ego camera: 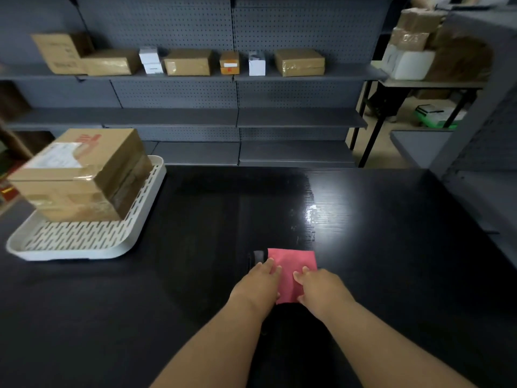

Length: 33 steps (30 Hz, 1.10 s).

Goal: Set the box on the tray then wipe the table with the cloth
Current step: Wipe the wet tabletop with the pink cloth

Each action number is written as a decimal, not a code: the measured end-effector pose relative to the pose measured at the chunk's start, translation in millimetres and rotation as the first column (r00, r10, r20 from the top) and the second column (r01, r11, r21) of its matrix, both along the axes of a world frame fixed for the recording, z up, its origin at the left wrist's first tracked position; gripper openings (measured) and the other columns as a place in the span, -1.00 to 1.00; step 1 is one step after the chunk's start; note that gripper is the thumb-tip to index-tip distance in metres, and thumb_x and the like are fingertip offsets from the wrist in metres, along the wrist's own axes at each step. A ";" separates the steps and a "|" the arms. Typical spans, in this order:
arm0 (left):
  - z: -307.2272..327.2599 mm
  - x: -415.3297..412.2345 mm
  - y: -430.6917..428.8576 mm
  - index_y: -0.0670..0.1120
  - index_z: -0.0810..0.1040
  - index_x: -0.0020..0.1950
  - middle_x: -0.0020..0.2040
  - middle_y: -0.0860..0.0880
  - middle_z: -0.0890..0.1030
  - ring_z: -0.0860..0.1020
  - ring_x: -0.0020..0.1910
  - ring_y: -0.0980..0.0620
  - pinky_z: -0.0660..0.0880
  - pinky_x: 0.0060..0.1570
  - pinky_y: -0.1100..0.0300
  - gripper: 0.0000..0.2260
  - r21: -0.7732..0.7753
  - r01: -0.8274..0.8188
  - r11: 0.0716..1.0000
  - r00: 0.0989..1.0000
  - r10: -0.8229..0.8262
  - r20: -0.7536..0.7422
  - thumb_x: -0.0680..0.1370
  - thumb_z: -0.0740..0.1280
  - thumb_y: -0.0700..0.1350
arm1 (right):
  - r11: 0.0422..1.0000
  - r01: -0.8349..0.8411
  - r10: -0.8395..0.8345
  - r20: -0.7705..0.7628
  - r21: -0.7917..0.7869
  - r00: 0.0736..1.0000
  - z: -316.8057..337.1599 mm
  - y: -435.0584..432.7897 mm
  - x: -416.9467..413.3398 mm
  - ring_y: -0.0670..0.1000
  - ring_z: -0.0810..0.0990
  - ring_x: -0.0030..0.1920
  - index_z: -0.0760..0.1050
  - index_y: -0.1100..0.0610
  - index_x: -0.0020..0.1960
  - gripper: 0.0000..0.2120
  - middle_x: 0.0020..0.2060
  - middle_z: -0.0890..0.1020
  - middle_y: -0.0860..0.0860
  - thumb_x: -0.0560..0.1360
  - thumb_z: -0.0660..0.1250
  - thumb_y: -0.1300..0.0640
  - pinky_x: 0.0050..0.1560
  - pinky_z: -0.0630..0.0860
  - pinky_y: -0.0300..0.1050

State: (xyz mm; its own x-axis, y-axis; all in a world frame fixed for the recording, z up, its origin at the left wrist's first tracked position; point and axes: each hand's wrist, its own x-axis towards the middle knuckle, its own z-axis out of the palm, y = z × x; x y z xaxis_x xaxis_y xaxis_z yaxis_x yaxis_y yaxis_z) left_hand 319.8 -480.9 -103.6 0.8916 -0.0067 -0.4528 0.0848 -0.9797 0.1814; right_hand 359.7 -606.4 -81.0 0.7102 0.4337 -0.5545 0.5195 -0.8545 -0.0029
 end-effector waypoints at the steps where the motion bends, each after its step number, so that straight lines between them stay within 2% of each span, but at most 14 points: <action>1: -0.1 -13.0 1.9 -0.07 0.01 0.60 0.61 -0.05 -0.04 0.05 0.58 -0.08 0.15 0.49 0.07 -0.44 0.000 -0.005 1.000 1.000 0.005 -0.005 0.65 0.17 -0.11 | 1.000 -0.001 0.001 -0.002 -0.002 1.000 -1.0 2.0 -12.4 0.14 0.38 0.40 0.12 0.05 0.55 -0.44 0.51 0.24 0.07 0.60 0.21 0.11 0.37 0.40 0.01; 8: -1.5 -83.1 34.7 -0.07 0.00 0.60 0.61 -0.04 -0.06 0.07 0.57 -0.09 0.17 0.47 0.08 -0.44 0.012 -0.027 1.000 0.999 0.027 -0.030 0.65 0.17 -0.11 | 1.000 0.013 -0.013 -0.007 0.014 1.000 -11.2 35.9 -76.7 0.16 0.48 0.27 0.28 0.08 0.47 -0.52 0.35 0.41 0.08 0.56 0.25 0.15 0.24 0.49 0.03; 14: 2.6 -103.8 55.0 -0.06 -0.02 0.60 0.61 -0.03 -0.09 0.10 0.57 -0.08 0.20 0.47 0.06 -0.43 -0.001 -0.036 0.999 0.997 0.036 -0.068 0.65 0.17 -0.10 | 0.998 0.067 -0.067 -0.038 0.015 0.997 -10.4 63.1 -95.7 0.19 0.44 0.33 0.27 0.19 0.48 -0.55 0.39 0.39 0.15 0.59 0.15 0.24 0.27 0.45 0.06; 17: 4.3 -98.2 56.2 -0.07 -0.03 0.60 0.61 -0.04 -0.09 0.10 0.56 -0.09 0.20 0.47 0.06 -0.42 0.000 -0.021 1.000 0.998 0.021 -0.066 0.65 0.17 -0.12 | 0.994 0.102 -0.101 -0.033 0.027 0.994 -4.5 70.0 -94.3 0.20 0.40 0.38 0.28 0.25 0.46 -0.58 0.42 0.35 0.18 0.60 0.08 0.30 0.33 0.40 0.04; 20: 4.8 -89.5 59.4 -0.07 -0.05 0.60 0.61 -0.04 -0.10 0.09 0.57 -0.08 0.19 0.48 0.06 -0.41 0.006 -0.017 1.000 0.998 0.018 -0.062 0.65 0.18 -0.15 | 0.992 0.127 -0.125 -0.063 0.024 0.990 -5.2 77.0 -93.0 0.20 0.33 0.43 0.11 0.27 0.53 -0.52 0.49 0.24 0.20 0.62 0.02 0.30 0.37 0.34 0.05; 23: 5.1 -76.9 65.3 -0.07 -0.04 0.60 0.61 -0.04 -0.10 0.07 0.57 -0.07 0.17 0.48 0.06 -0.41 -0.002 -0.023 1.000 0.998 0.023 -0.053 0.65 0.18 -0.15 | 0.997 0.078 -0.077 -0.034 0.026 0.996 -9.7 84.8 -84.2 0.20 0.31 0.45 0.06 0.26 0.54 -0.48 0.54 0.10 0.22 0.61 0.08 0.32 0.40 0.35 0.06; 33: 7.5 2.4 107.3 -0.07 -0.01 0.60 0.61 -0.04 -0.06 0.07 0.57 -0.08 0.16 0.48 0.04 -0.41 -0.001 -0.059 0.998 0.997 0.059 -0.040 0.64 0.19 -0.15 | 0.999 0.013 -0.013 -0.006 0.047 1.000 -20.6 118.8 8.6 0.20 0.40 0.37 0.17 0.19 0.52 -0.48 0.51 0.21 0.15 0.58 0.15 0.28 0.31 0.44 0.08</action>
